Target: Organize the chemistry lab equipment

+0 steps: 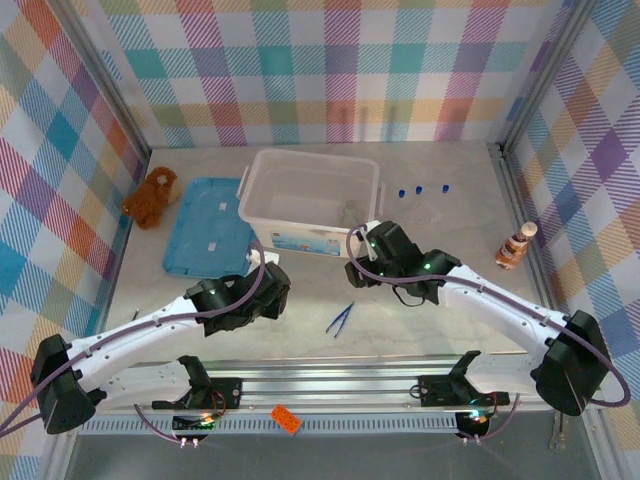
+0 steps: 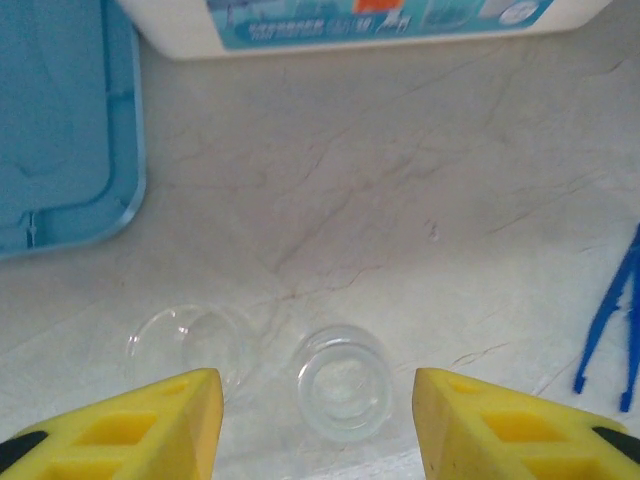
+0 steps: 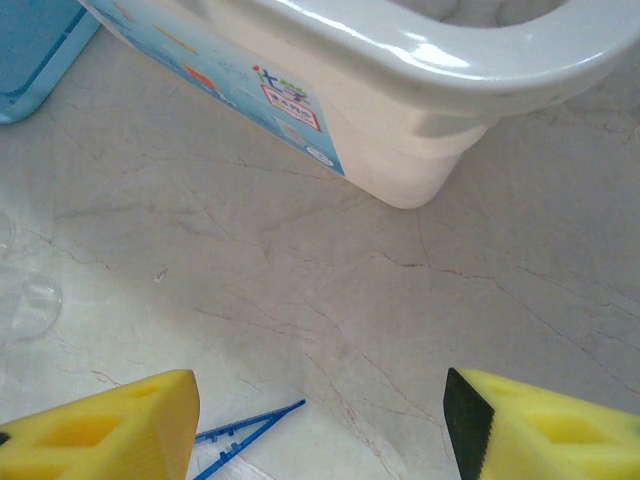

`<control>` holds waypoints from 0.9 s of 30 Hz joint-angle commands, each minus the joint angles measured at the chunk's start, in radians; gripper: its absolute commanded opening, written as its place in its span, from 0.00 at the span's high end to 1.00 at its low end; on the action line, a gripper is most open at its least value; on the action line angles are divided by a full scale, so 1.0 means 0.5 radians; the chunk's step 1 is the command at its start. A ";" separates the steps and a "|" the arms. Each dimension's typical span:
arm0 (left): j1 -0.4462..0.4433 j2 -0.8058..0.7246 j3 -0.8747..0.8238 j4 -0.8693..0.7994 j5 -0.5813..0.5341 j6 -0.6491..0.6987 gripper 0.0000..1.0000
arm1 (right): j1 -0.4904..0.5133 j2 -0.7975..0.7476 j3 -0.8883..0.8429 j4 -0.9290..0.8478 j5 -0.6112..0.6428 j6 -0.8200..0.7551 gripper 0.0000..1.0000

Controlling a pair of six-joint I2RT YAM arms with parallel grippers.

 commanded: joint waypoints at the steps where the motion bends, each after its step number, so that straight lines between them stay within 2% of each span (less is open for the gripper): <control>1: -0.020 -0.031 -0.092 0.027 0.002 -0.101 0.46 | 0.029 0.013 -0.040 0.038 -0.009 -0.021 0.33; 15: -0.020 0.148 -0.197 0.295 0.138 -0.114 0.43 | 0.045 -0.020 -0.103 0.060 0.011 0.010 0.33; 27: -0.005 0.237 -0.209 0.287 0.117 -0.150 0.45 | 0.045 0.004 -0.109 0.079 0.013 0.002 0.33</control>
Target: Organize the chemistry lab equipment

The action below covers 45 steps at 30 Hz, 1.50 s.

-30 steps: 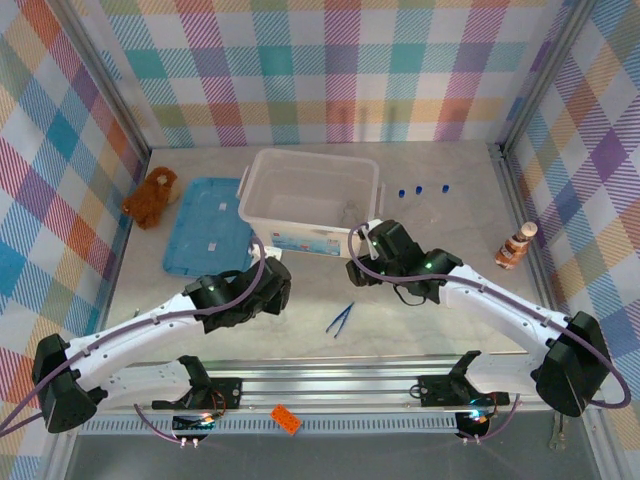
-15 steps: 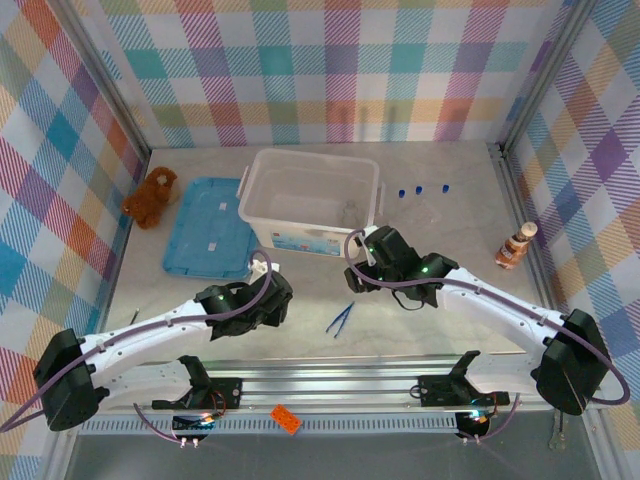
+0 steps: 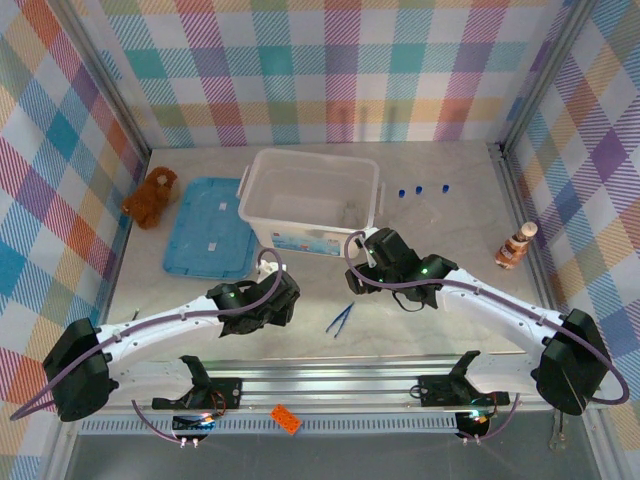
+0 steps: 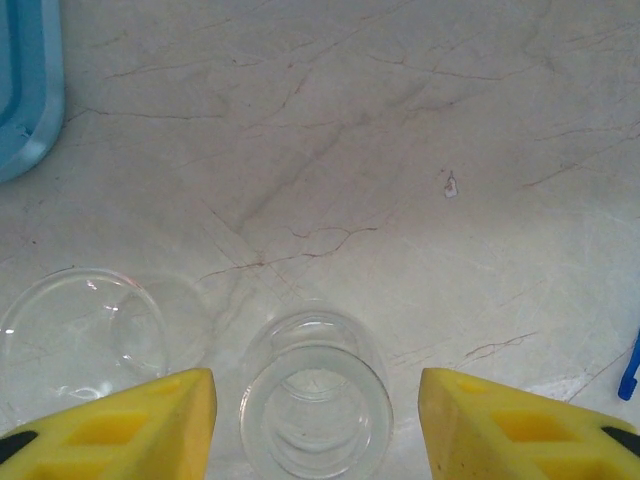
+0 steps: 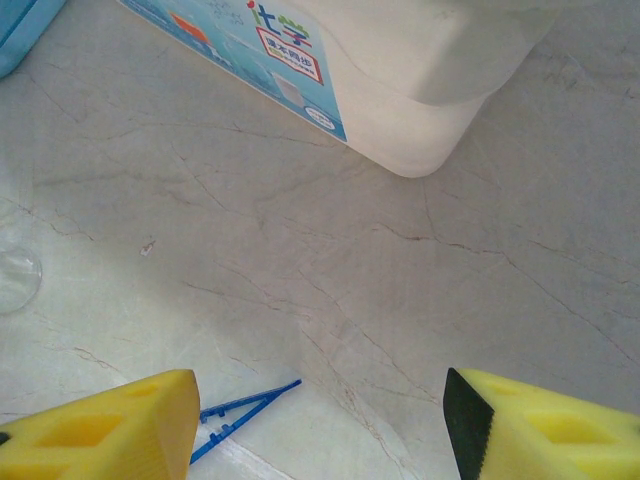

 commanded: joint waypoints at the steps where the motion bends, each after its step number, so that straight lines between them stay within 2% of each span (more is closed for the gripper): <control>1: -0.004 0.015 -0.022 0.014 0.004 -0.049 0.45 | 0.016 0.008 -0.023 0.054 0.002 0.003 0.33; 12: -0.002 0.073 -0.019 0.019 0.024 -0.054 0.53 | 0.016 0.020 -0.034 0.063 0.008 0.017 0.33; 26: 0.002 0.081 0.040 -0.040 -0.010 -0.043 0.75 | 0.017 0.036 -0.040 0.084 0.011 0.018 0.33; 30: 0.002 0.060 0.110 -0.107 -0.032 -0.009 0.78 | 0.017 0.029 -0.043 0.086 0.009 0.024 0.33; 39: 0.002 -0.022 0.493 -0.374 -0.038 0.091 0.83 | 0.016 0.021 -0.031 0.078 0.036 0.006 0.33; 45: 0.005 0.070 0.955 -0.554 -0.112 0.265 0.83 | 0.016 -0.015 -0.022 0.062 0.050 -0.016 0.33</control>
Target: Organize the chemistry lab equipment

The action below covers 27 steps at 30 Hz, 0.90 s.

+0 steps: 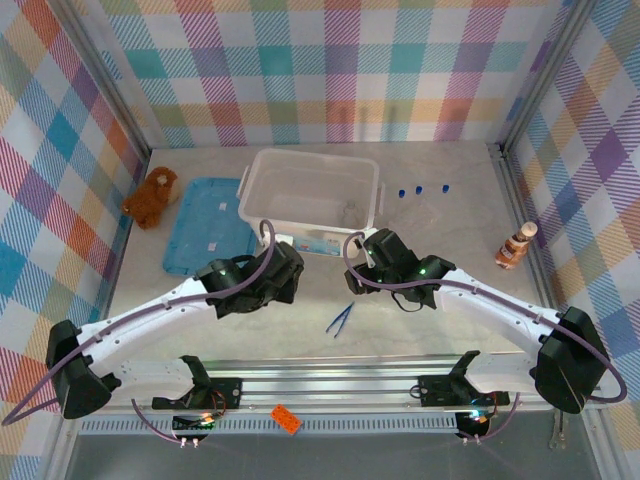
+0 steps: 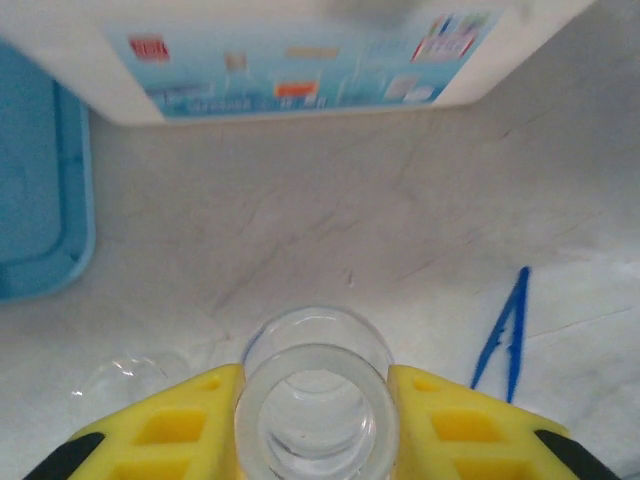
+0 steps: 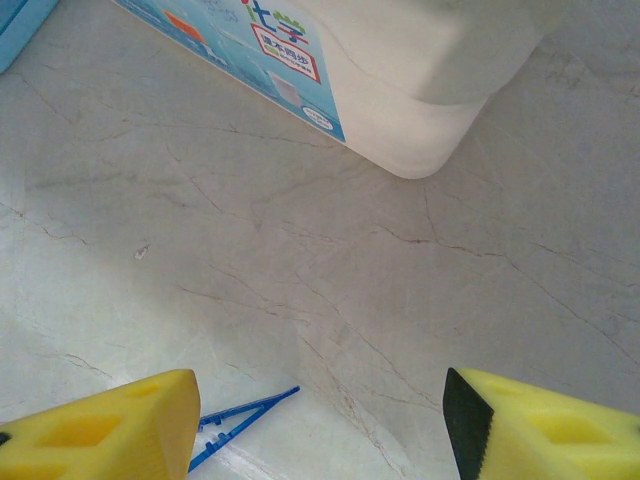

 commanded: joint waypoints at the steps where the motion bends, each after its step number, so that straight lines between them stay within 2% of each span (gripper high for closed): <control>1: 0.011 0.065 0.298 -0.153 -0.100 0.174 0.83 | 0.016 -0.040 0.006 0.012 0.041 -0.022 0.33; 5: 0.065 0.234 0.633 -0.168 -0.118 0.344 0.84 | 0.016 -0.066 0.009 0.005 0.044 -0.018 0.33; 10: 0.218 0.448 0.977 -0.042 0.004 0.518 0.84 | 0.018 -0.098 0.027 -0.032 0.067 -0.026 0.33; 18: 0.484 0.800 1.230 0.186 0.243 0.635 0.85 | 0.011 -0.148 0.025 -0.077 0.095 -0.009 0.33; 27: 0.656 1.276 1.463 0.270 0.397 0.656 0.85 | 0.010 -0.176 0.021 -0.124 0.145 0.006 0.33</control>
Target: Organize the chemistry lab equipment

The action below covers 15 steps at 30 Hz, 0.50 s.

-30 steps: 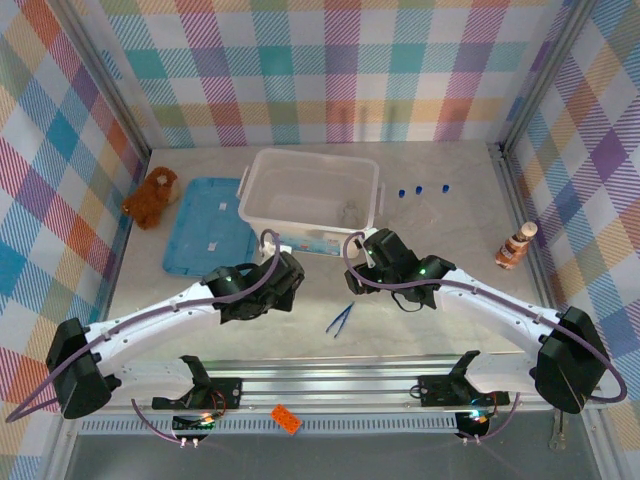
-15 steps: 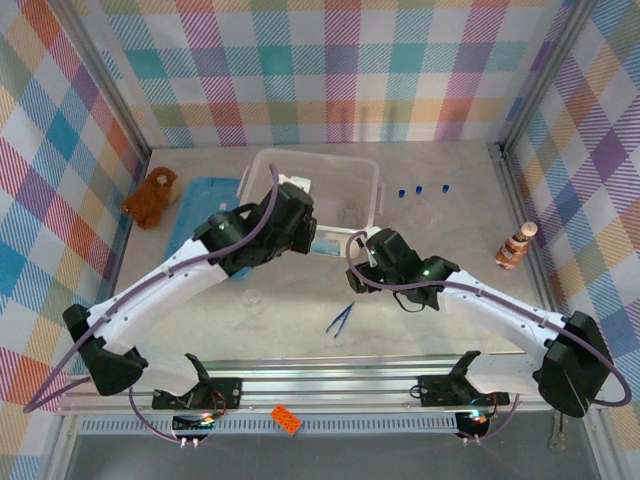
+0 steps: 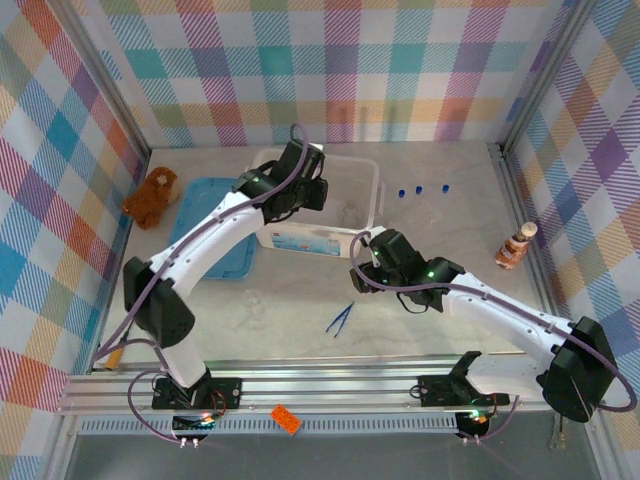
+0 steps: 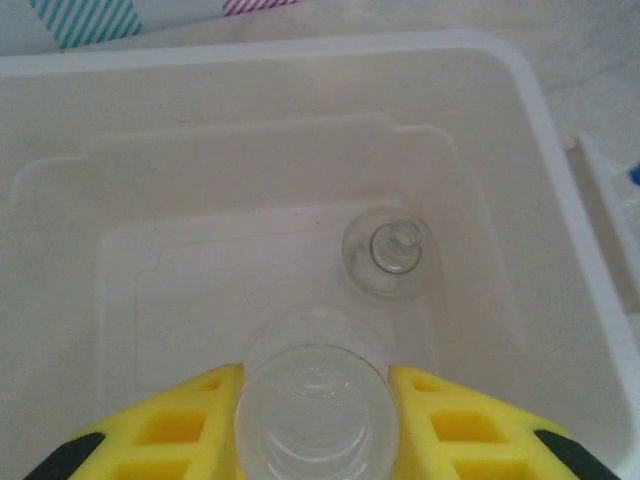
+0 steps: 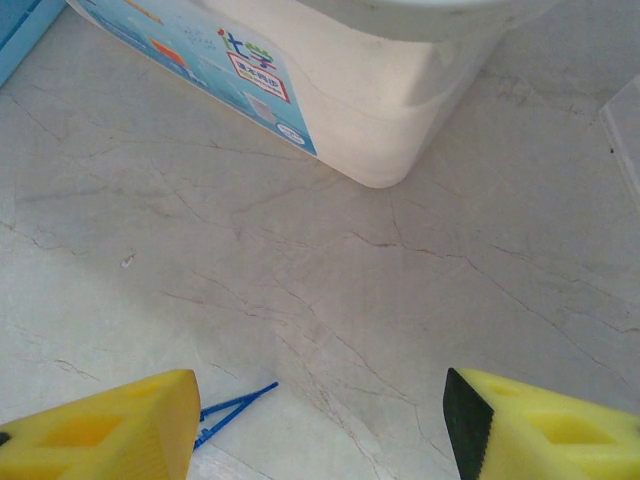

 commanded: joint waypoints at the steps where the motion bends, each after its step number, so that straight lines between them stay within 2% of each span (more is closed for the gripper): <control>1: 0.040 0.157 0.146 0.053 0.100 0.045 0.85 | 0.007 -0.055 0.024 -0.055 0.044 0.013 0.33; 15: 0.135 0.642 0.341 0.112 0.294 0.029 0.86 | -0.029 -0.073 0.030 -0.094 0.034 0.038 0.33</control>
